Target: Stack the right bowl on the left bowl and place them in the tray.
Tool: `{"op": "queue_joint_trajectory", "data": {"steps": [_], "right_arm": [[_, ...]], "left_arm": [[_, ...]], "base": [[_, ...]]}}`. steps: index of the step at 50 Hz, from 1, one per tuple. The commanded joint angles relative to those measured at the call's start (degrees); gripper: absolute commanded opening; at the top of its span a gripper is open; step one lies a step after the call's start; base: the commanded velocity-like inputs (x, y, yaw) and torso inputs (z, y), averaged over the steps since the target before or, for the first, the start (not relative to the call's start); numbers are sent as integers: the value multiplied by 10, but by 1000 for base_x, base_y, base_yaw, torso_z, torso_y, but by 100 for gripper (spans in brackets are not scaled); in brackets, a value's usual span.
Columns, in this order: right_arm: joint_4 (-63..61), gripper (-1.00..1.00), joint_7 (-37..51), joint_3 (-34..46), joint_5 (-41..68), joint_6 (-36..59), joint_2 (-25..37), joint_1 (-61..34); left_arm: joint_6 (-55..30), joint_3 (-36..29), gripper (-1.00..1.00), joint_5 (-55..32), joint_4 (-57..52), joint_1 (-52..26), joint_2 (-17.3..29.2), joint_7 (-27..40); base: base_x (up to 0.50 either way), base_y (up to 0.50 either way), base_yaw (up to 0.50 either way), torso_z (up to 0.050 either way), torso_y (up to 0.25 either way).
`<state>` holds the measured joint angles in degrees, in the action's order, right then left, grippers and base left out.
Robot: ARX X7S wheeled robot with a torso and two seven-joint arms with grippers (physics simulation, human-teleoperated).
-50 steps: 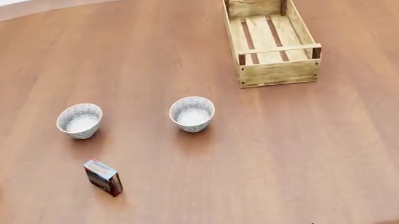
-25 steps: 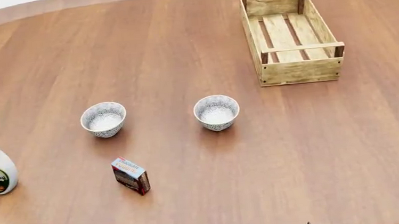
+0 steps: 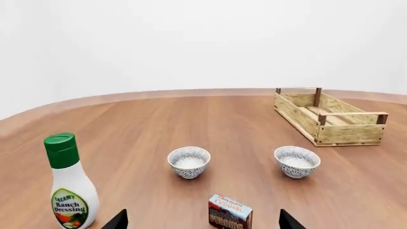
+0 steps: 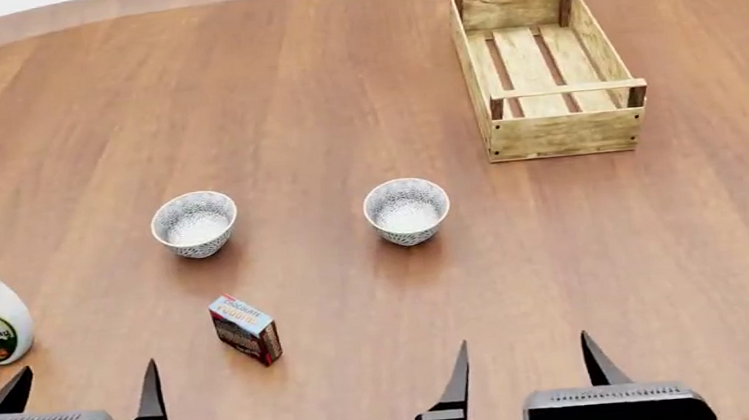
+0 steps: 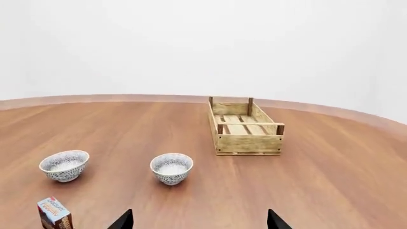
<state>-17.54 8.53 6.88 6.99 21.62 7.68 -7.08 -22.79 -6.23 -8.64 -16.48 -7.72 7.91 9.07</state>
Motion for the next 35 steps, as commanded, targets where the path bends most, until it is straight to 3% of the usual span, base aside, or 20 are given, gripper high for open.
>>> {"op": "queue_joint_trajectory", "data": {"steps": [1, 11, 35], "right_arm": [[-103, 100, 3, -10, 37, 148, 12, -71], [-185, 100, 12, -36, 81, 271, 19, -152], [-213, 100, 15, -32, 101, 291, 29, -172]], "left_arm": [[-133, 2, 100, -18, -100, -75, 19, 13], [-254, -7, 100, -34, -167, -156, 32, 22], [-269, -12, 100, -38, -197, -172, 39, 36]], "base": [[0, 0, 0, 0, 0], [0, 0, 0, 0, 0], [0, 0, 0, 0, 0]]}}
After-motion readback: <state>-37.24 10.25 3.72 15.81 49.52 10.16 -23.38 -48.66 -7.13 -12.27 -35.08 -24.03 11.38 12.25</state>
